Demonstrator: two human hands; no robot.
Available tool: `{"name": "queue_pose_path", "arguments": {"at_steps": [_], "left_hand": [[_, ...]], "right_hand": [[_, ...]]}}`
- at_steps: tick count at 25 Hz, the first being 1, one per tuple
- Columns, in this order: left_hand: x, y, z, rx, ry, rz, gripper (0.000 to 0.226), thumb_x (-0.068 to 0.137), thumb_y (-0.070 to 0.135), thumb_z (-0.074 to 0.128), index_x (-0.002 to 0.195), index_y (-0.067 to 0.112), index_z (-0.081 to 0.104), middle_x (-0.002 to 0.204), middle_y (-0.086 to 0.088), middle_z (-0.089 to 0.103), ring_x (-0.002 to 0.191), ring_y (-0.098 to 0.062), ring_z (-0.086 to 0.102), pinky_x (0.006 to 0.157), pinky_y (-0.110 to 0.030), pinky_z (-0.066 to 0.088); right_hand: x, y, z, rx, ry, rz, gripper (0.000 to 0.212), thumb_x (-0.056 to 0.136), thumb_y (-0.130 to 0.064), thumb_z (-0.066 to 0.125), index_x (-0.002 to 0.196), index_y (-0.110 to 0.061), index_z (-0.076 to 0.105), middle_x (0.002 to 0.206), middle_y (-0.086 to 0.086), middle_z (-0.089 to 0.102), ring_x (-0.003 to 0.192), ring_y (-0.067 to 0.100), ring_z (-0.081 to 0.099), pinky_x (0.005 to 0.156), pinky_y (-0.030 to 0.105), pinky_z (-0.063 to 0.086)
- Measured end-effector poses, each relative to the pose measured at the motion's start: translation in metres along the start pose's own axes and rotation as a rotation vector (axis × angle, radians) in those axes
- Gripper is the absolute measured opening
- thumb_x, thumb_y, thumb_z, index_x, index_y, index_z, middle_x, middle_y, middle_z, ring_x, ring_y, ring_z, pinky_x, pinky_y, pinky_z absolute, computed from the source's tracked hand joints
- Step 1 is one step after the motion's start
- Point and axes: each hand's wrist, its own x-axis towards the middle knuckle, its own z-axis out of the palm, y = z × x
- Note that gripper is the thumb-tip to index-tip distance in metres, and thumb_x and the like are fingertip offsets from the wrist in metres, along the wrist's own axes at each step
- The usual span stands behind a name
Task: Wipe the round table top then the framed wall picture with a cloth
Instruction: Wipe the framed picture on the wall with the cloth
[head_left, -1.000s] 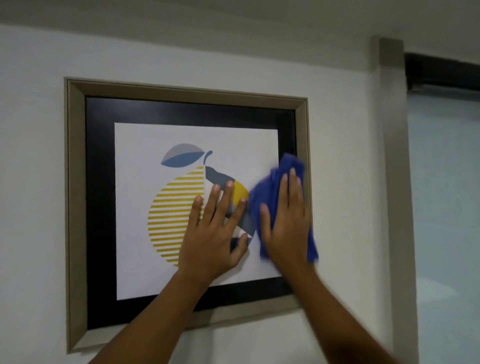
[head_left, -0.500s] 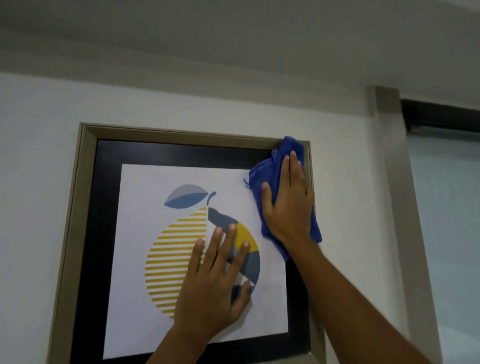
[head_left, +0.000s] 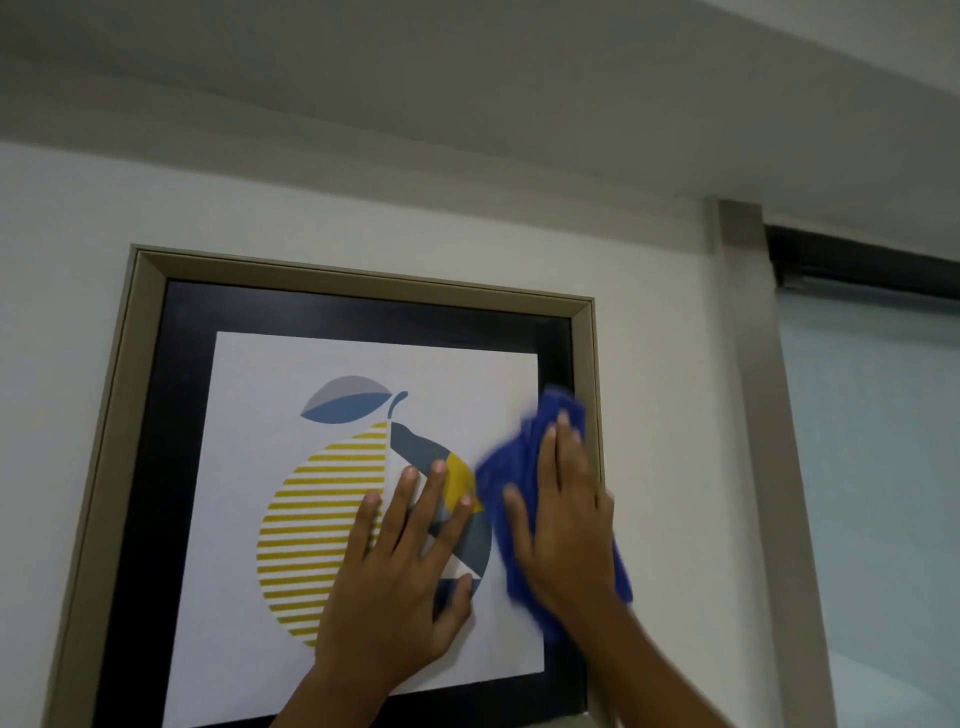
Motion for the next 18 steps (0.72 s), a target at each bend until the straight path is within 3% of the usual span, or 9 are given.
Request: {"name": "queue_pose_path", "arguments": {"at_steps": [3,5,8,11,15,18], "left_hand": [[0.0,0.0,0.002,-0.004,-0.016,0.005,0.08,0.088,0.062,0.048,0.155,0.024,0.03,0.166,-0.012,0.019,0.153,-0.035,0.014,0.12,-0.056,0.014],[0.0,-0.002,0.007,-0.017,0.009,0.002,0.08,0.088,0.062,0.047,0.156,0.024,0.028,0.167,-0.011,0.015,0.153,-0.035,0.012,0.121,-0.056,0.011],[-0.002,0.001,0.006,-0.021,0.007,0.013,0.081,0.089,0.059,0.046,0.157,0.023,0.024,0.168,-0.011,0.011,0.153,-0.034,0.01,0.122,-0.055,0.008],[-0.005,0.007,-0.003,-0.028,-0.017,-0.012,0.08,0.09,0.056,0.045,0.157,0.02,0.022,0.168,-0.014,0.009,0.154,-0.035,0.008,0.121,-0.057,0.009],[-0.02,0.041,-0.009,-0.126,-0.116,-0.023,0.076,0.097,0.062,0.029,0.158,0.019,0.018,0.167,-0.018,0.01,0.154,-0.036,0.005,0.12,-0.063,0.01],[-0.043,0.094,0.001,-0.257,-0.203,0.088,0.077,0.098,0.062,0.028,0.159,0.018,0.012,0.168,-0.016,0.007,0.154,-0.033,0.004,0.121,-0.061,0.01]], "right_hand": [[0.095,-0.024,-0.018,-0.012,0.046,0.011,0.074,0.099,-0.05,0.04,0.156,-0.013,0.013,0.164,0.005,0.014,0.148,0.024,0.02,0.118,0.042,0.021],[0.104,-0.026,-0.017,-0.017,0.08,-0.034,0.074,0.1,-0.049,0.039,0.157,-0.012,0.011,0.166,0.003,0.008,0.15,0.024,0.015,0.119,0.041,0.021],[0.041,-0.016,-0.007,0.053,0.071,0.016,0.073,0.1,-0.05,0.036,0.157,-0.014,0.009,0.166,0.002,0.008,0.15,0.022,0.017,0.119,0.04,0.024],[-0.054,-0.001,-0.003,-0.04,-0.06,0.015,0.069,0.101,-0.046,0.037,0.157,-0.011,0.014,0.165,0.008,0.012,0.15,0.024,0.019,0.116,0.037,0.029],[-0.122,0.023,-0.031,-0.218,-0.291,-0.124,0.078,0.082,-0.029,0.077,0.145,-0.001,0.041,0.155,0.016,0.034,0.141,0.031,0.038,0.101,0.04,0.05],[-0.152,0.043,-0.059,-0.242,-0.396,-0.149,0.09,0.075,-0.022,0.084,0.148,-0.001,0.036,0.156,0.014,0.034,0.143,0.028,0.035,0.104,0.04,0.047]]}}
